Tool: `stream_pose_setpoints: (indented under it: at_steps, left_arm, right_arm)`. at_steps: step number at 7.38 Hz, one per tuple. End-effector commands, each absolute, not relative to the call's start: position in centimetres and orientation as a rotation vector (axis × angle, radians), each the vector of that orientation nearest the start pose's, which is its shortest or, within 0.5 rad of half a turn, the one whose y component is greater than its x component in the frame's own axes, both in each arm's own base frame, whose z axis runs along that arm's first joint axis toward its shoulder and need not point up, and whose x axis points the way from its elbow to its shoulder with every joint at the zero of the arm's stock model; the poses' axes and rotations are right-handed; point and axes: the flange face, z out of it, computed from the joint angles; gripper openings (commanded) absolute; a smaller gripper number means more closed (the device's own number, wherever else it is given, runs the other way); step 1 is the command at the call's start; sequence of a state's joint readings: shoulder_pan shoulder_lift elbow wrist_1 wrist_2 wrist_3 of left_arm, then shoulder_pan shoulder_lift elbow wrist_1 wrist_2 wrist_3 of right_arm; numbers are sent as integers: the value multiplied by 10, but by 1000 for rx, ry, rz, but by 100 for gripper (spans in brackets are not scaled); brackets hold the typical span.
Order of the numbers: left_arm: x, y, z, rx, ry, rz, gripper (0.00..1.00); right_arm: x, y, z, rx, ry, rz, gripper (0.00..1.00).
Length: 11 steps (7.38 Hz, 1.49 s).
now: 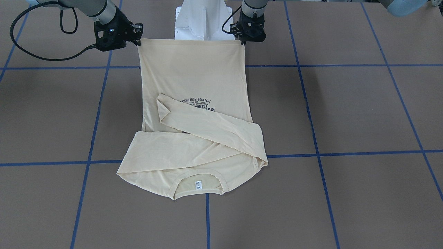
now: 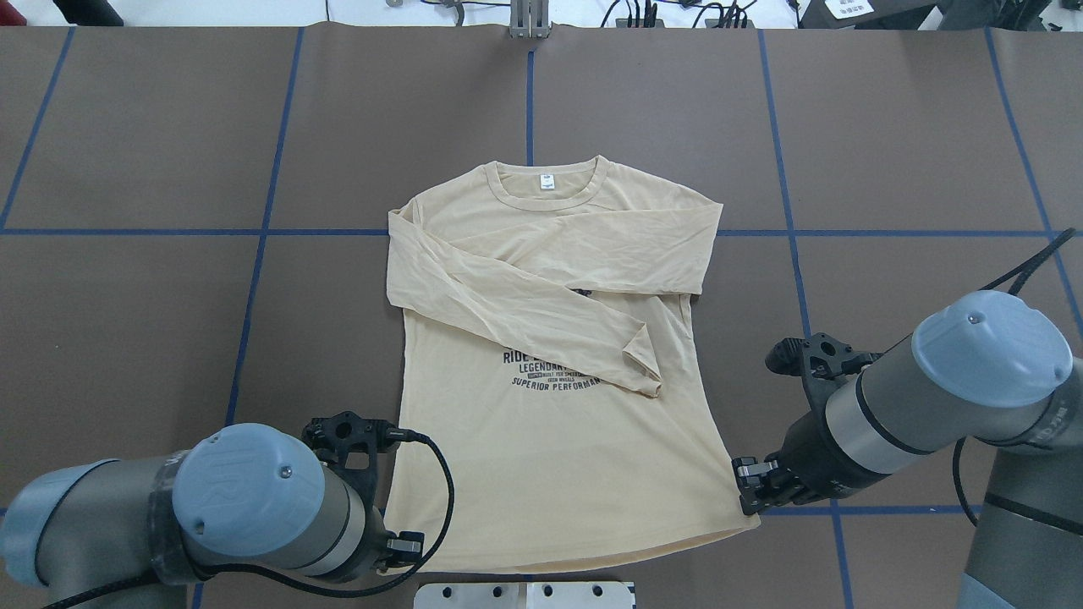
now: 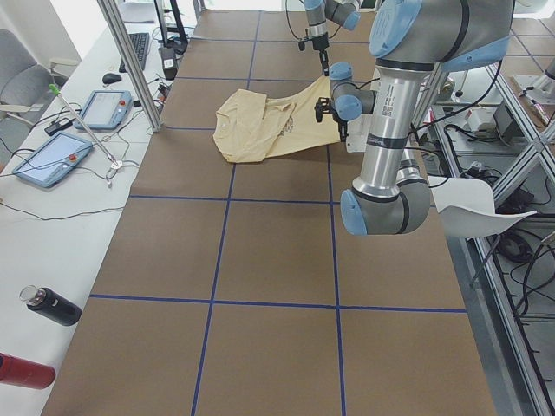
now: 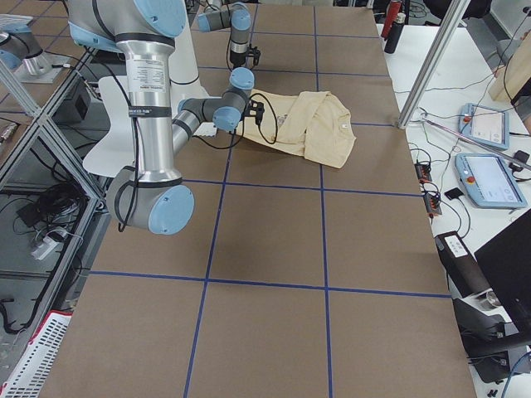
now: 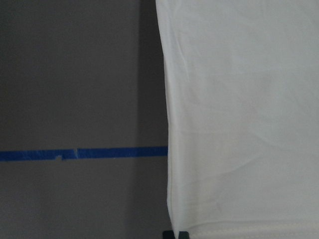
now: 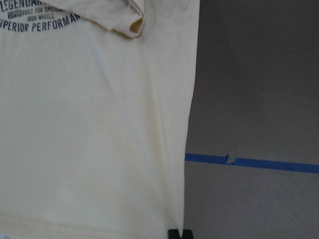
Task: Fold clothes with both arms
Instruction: 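Lift the hem with both grippers and fold it toward the collar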
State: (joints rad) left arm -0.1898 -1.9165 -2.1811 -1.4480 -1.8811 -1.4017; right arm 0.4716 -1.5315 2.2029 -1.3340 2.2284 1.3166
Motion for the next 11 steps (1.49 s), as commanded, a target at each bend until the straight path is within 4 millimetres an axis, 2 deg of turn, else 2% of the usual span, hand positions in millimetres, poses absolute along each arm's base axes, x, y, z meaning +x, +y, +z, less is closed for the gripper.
stream_pose_setpoints:
  at_steps: [1,2,3,4,5,6,7,8,9,10,11]
  left_arm:
    - [464,-237,223,-95,895,69,0]
    - [437,-283,213,-75,929,68,0]
    - [413,-326,213,-69,946,37,0]
    - [403,-371,205,-31,955,1,0]
    - [408,-414,203,-25,941,-52,0]
    - [423,-443,212,-10,935,-60,0]
    - [428,-469,231,7,940,-82,0]
    - [424,-498,245,30,943,-115,0]
    - [404,-530,256,52,940,-168,0]
    - [388,-557,262,89,961,-201,0]
    - [399,-576,264,95,969,-209,0]
  right_arm:
    - [-354,-322,311,-210,-1051,-18,0]
    - [-349,-355,309,-201,-1066,13,0]
    - [-346,-391,306,-177,-1080,27,0]
    - [-348,-428,300,-144,-1081,60,0]
    - [-357,-464,289,-122,-1080,95,0]
    - [-355,-501,275,-94,-1086,134,0]
    - [-356,-531,274,-82,-1072,171,0]
    - [-363,-562,273,-81,-1053,204,0]
    - [-371,-584,273,-76,-1030,231,0]
    - [-378,-598,286,-46,-982,266,0]
    - [-384,-610,292,-29,-953,267,0]
